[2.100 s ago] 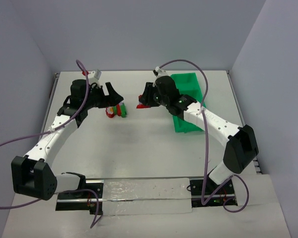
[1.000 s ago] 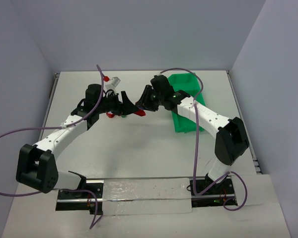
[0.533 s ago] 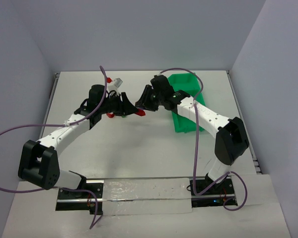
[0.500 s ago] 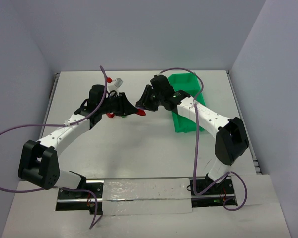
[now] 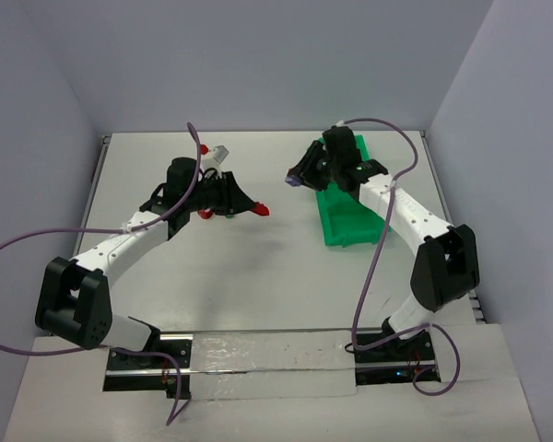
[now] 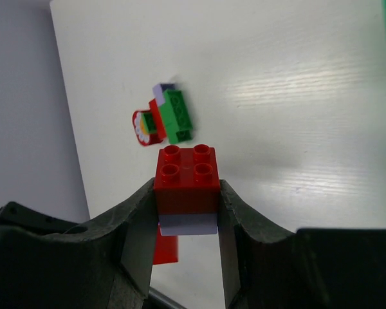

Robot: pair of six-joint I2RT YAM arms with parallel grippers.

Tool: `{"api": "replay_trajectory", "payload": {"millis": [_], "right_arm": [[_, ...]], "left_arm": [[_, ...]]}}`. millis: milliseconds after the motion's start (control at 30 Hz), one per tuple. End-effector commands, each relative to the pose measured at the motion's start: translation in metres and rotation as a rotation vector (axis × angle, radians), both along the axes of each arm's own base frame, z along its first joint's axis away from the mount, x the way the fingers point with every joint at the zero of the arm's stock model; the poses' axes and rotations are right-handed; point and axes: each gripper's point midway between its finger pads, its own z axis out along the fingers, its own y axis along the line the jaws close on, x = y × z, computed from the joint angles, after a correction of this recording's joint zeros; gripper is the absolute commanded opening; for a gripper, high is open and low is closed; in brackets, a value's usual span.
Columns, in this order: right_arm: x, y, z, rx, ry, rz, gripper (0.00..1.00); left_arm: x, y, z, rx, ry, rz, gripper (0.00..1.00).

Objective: Sort the legos into containers by color

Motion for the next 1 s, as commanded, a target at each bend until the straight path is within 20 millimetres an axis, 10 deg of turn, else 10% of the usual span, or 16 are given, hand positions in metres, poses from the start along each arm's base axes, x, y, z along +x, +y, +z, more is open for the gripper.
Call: {"api": "replay_trajectory", "payload": {"millis": [0,300,600,967], "right_arm": [[0.0,-0.026,0.017,-0.013,-0.074,-0.041,0.11],[-0.004,-0.11,0.033,-0.322,-0.164,-0.219,0.11],[-0.031,-0.212,0.092,-0.43,-0.287,-0.48,0.14],[-0.055,-0.228,0.12,-0.413,-0.362,-0.507,0.15]], "left_arm": [[0.005,0.0,0.005,0.008,-0.028,0.002,0.0],[0.024,-0.018,0.013,0.027,-0.021,0.024,0.0],[0.037,-0.111,0.017,-0.07,0.045,-0.041,0.0],[0.041,-0.221,0.006,-0.119,0.074,-0.11,0.0]]}}
